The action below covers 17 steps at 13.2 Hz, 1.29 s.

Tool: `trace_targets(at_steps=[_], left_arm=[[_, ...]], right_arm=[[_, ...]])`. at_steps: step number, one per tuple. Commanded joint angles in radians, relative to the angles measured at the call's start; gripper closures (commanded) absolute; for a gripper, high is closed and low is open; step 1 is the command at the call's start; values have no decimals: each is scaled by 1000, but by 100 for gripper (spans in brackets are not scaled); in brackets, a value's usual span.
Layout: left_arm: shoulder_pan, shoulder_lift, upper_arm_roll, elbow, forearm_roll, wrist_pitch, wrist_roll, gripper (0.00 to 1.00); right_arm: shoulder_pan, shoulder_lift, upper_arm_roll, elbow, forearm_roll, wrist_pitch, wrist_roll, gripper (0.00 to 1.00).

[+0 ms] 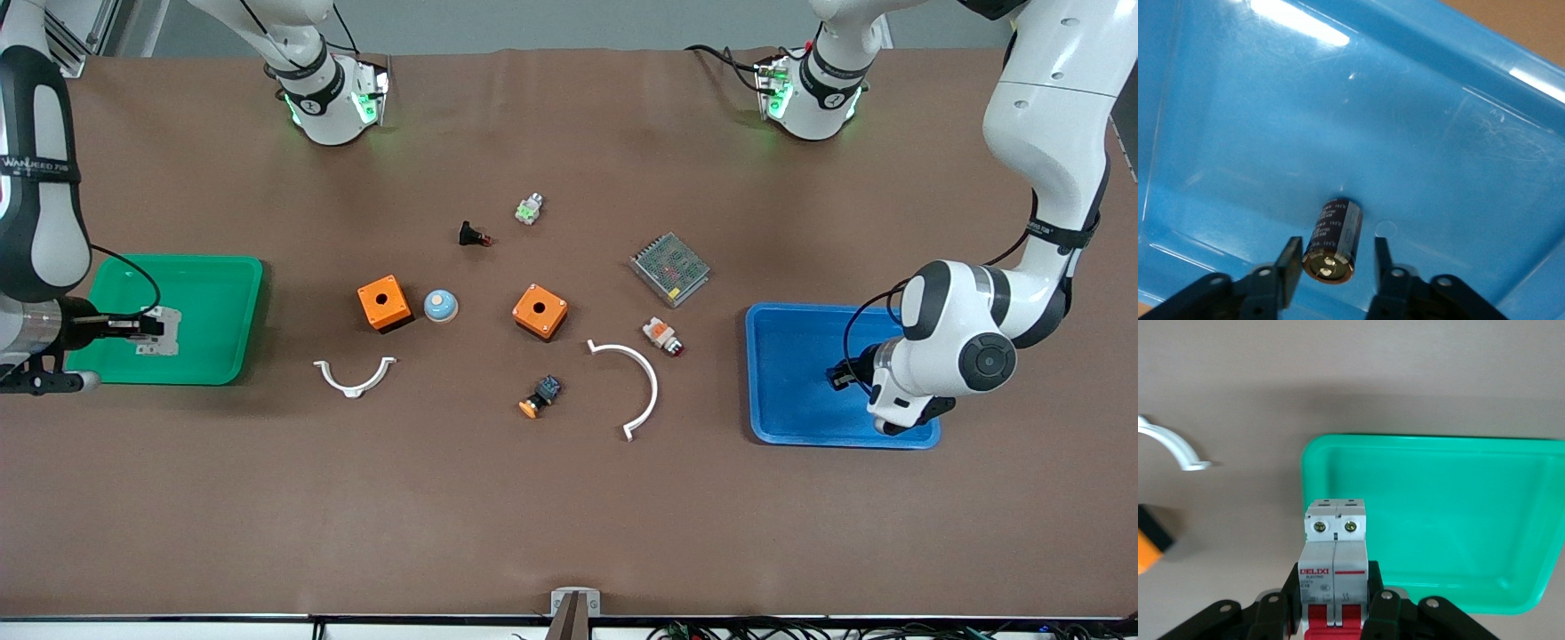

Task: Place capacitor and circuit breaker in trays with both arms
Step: 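Lower the capacitor into the blue tray while the right gripper lowers the breaker, then open both grippers and lift them away from the trays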

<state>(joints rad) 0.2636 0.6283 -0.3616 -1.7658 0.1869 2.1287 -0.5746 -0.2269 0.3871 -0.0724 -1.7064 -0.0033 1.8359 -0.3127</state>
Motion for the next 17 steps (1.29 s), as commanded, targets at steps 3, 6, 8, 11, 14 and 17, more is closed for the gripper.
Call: trace_targets(at_steps=[3,6,8,11,14,17], left_arm=[[2,-91,-16,18,17,-60,13,0],[5,-166,-17,133,16,-183,143,0],[8,-194,-17,245,16,-274,200,0],[9,-232,-20,379,14,-381,294,0],[6,-346,-17,384,16,-440,393,0],[3,-418,-23,381,2,-509,410,0]], right_arm=[[-104,-14,22,-177,-21,227,-106,77],[-109,-17,-1,-261,-29,324,-106,77],[-111,-17,-15,-298,-35,380,-106,77],[-111,-19,-21,-324,-35,413,-100,77],[-109,-28,-21,-384,-35,503,-89,76],[-109,-28,-21,-392,-35,510,-89,59]])
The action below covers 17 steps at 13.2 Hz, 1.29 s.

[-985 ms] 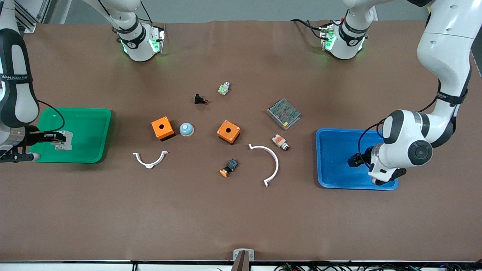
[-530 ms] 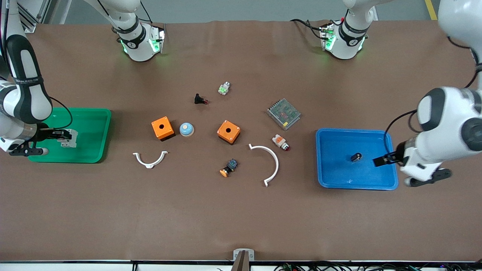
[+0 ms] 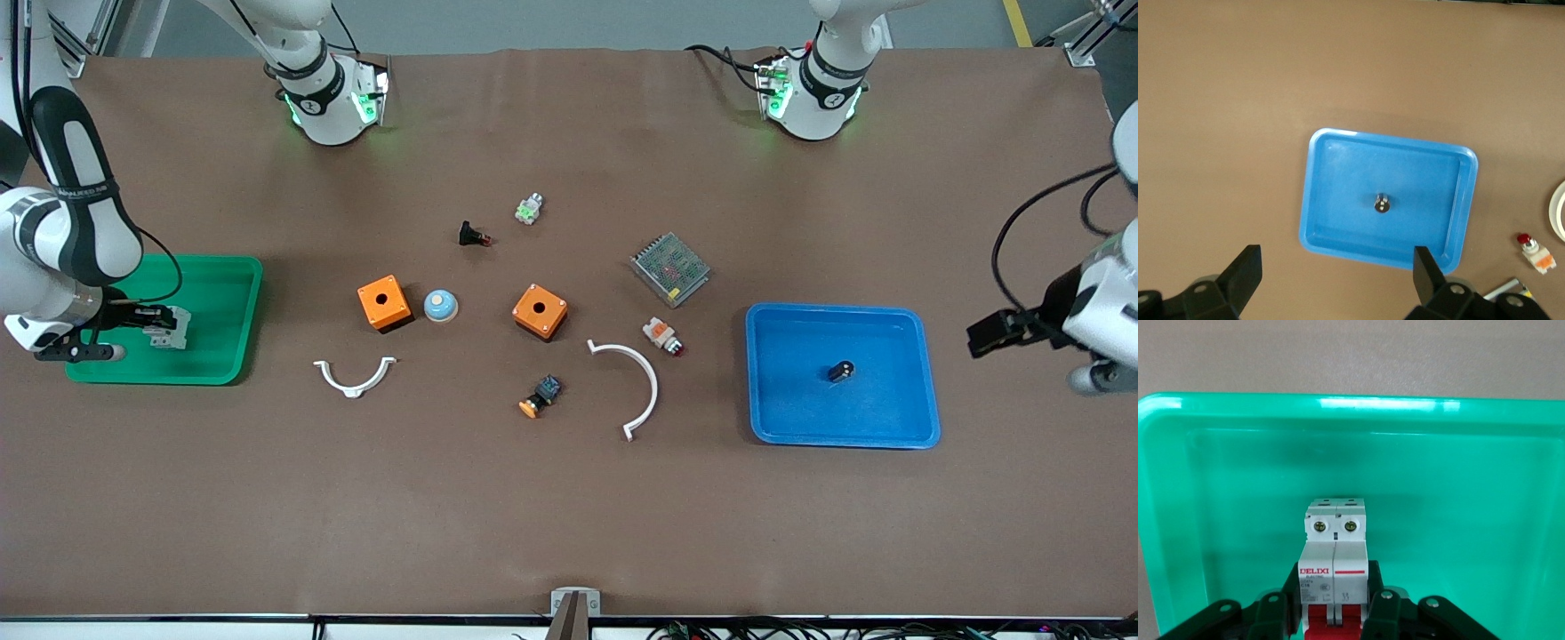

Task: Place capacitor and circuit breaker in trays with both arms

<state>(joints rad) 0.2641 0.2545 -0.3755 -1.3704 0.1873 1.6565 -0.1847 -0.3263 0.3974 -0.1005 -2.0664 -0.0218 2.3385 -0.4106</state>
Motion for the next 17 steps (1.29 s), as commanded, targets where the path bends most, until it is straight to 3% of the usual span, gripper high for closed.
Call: trace_targets(at_steps=[1,2,5,9,10,13,17], left_arm=[[0,-67,-10,-18,0,-59,24,0],[-2,-80,-20,-19,-9,-79,22,0],[-52,-135,12,-64,-44,-98,22,0],[-259,-247,287,-190,-154,-92,63,0],[-279,-254,312,-196,-155,-93,64,0],[-281,-270,317,-225,-155,-92,65,0],[-281,-276,310,-223,-173,-87,76,0]], right_arm=[[-10,-38,7,-29,-17,4,9,37],[-11,-40,7,-24,-17,-7,9,0],[-7,-98,8,14,-17,-117,9,0],[51,-193,18,210,-6,-518,77,0],[88,-230,18,229,-6,-572,148,0],[203,-365,18,230,-7,-665,292,0],[340,-472,19,230,-7,-729,446,0]])
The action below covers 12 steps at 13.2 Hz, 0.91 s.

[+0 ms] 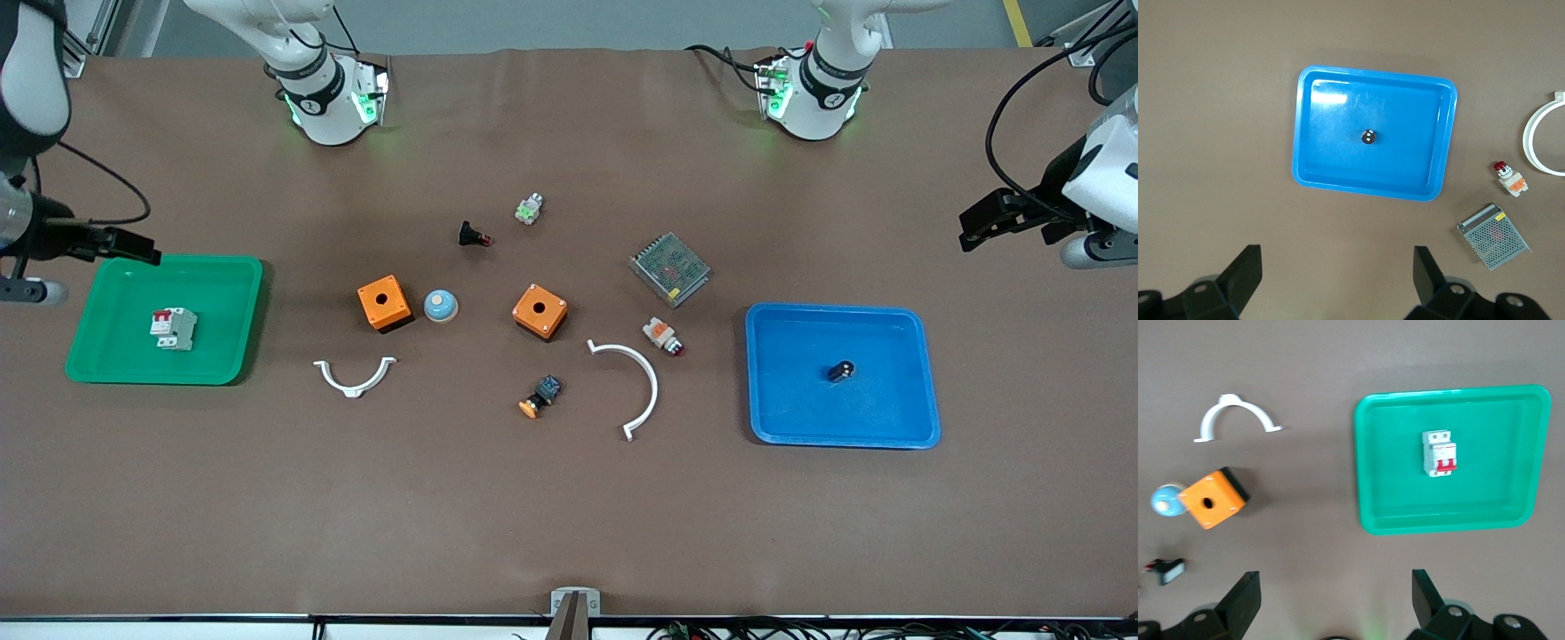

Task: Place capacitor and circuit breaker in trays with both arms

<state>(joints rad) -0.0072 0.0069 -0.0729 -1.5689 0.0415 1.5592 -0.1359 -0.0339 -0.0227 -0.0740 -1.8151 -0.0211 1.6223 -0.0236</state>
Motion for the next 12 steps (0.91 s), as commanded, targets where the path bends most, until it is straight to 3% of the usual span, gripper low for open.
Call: trace_targets(at_steps=[1,12], left_arm=[[-10,-30,-5,-28,-31,10,30,0],[21,-62,-39,-40,-37,-25,141,0]], right_arm=[[60,-66,-6,-15,-8,-18,62,0],[68,-57,-15,209,4,-53,51,0]])
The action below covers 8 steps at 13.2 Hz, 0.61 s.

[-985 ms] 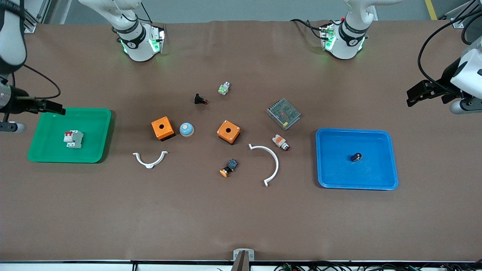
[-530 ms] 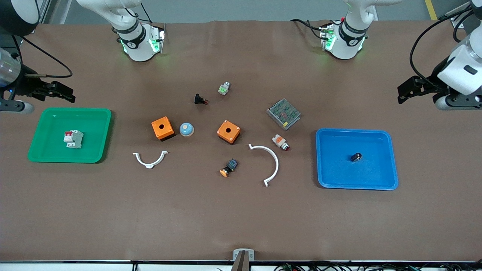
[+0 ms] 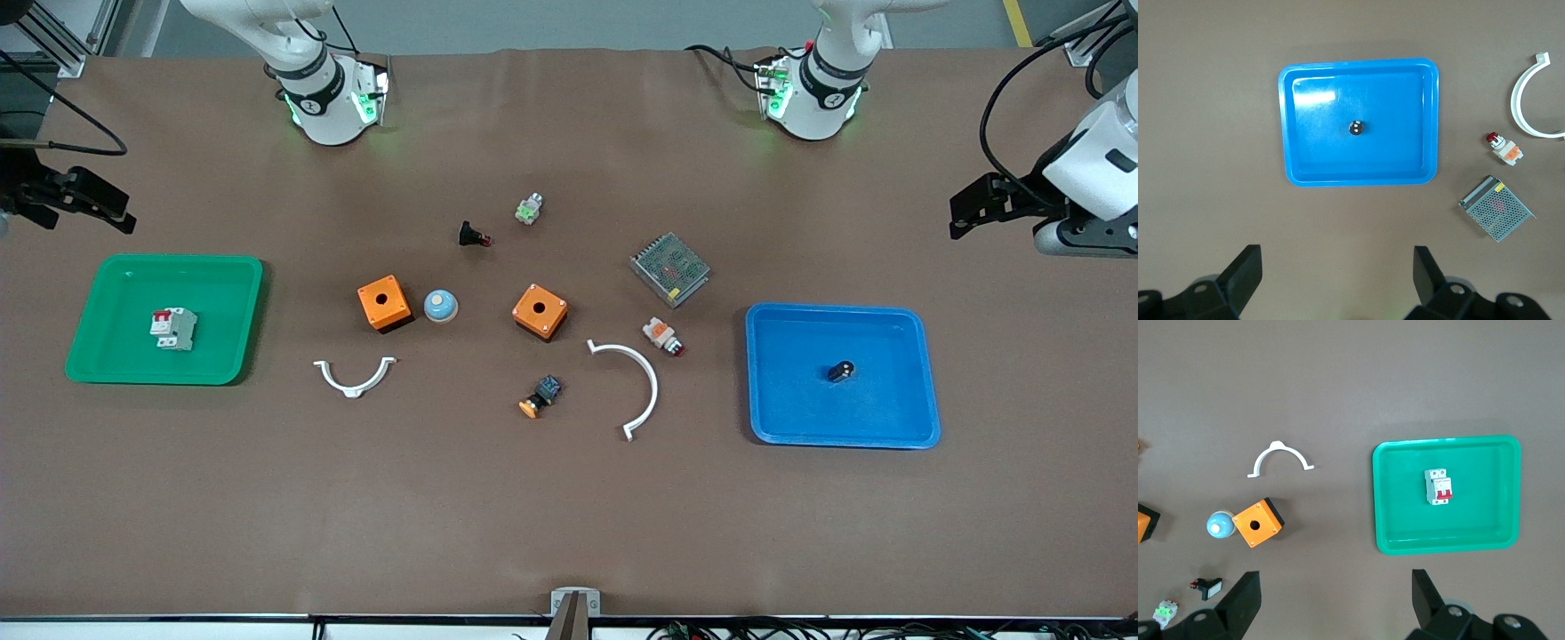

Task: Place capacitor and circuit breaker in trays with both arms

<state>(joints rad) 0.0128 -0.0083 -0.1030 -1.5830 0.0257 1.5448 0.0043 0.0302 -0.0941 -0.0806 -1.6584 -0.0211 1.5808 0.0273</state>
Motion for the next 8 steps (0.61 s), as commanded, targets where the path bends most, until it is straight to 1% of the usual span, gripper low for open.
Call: trace_targets(at_steps=[1,3,5,8], left_arm=[[1,-52,-27,-26,-21,-14,-7,0],[3,-65,-35,-34,-21,-19,-9,0],[1,-94,-44,-60,-23,-17,-15,0],[6,-87,-43,-43,-41,-17,-12,0]], right_arm=[[4,27,-8,64,7,-4,0,0],[4,45,-8,89,7,5,-1,0],[2,53,-8,100,9,46,-1,0],[5,76,-8,101,9,54,0,0]])
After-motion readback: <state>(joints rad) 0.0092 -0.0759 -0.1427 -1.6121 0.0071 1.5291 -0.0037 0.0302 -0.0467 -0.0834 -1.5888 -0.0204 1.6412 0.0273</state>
